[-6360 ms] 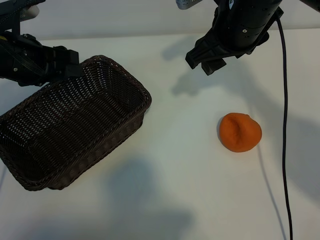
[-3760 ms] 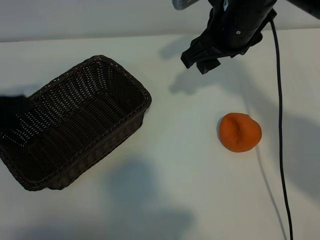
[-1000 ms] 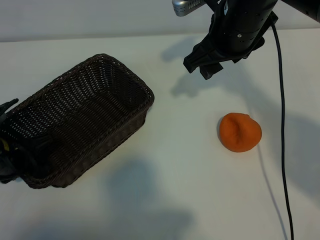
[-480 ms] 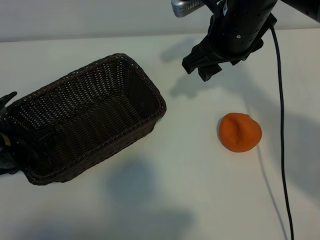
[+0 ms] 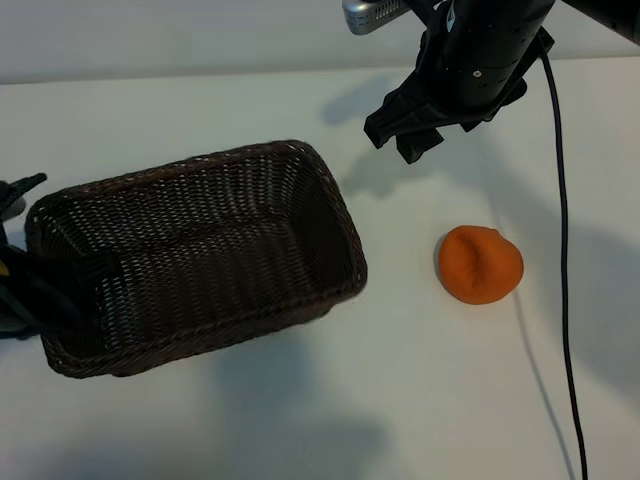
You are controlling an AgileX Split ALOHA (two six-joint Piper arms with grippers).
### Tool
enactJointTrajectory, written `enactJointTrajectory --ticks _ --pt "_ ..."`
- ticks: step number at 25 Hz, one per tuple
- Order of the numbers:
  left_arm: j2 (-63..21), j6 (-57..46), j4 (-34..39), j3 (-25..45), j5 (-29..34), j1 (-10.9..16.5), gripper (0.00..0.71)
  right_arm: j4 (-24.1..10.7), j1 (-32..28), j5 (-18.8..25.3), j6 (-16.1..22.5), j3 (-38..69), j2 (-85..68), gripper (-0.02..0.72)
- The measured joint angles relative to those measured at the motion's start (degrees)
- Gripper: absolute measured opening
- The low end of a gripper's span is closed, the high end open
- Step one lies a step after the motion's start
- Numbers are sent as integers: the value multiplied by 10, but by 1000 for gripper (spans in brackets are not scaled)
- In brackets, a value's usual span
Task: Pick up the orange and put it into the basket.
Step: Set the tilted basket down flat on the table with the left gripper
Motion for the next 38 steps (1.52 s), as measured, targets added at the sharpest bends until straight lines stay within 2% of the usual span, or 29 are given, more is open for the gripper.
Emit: enactJointTrajectory --ticks 5,15,17,22,26,31,38 --pt "0 50 -23 -28 21 0 155 1 0 1 0 0 0 595" --pt "0 177 -148 -34 24 0 155 2 0 3 0 0 0 595" --pt "0 193 -160 -34 26 8 155 2 0 5 0 0 0 595" --pt "0 242 -165 -34 36 53 155 2 0 7 0 0 0 595" --pt "0 305 -187 -40 44 59 155 6 0 8 0 0 0 595" --pt "6 357 -216 -86 59 59 155 7 0 8 0 0 0 595" --pt "73 385 -218 -172 98 59 153 11 0 8 0 0 0 595"
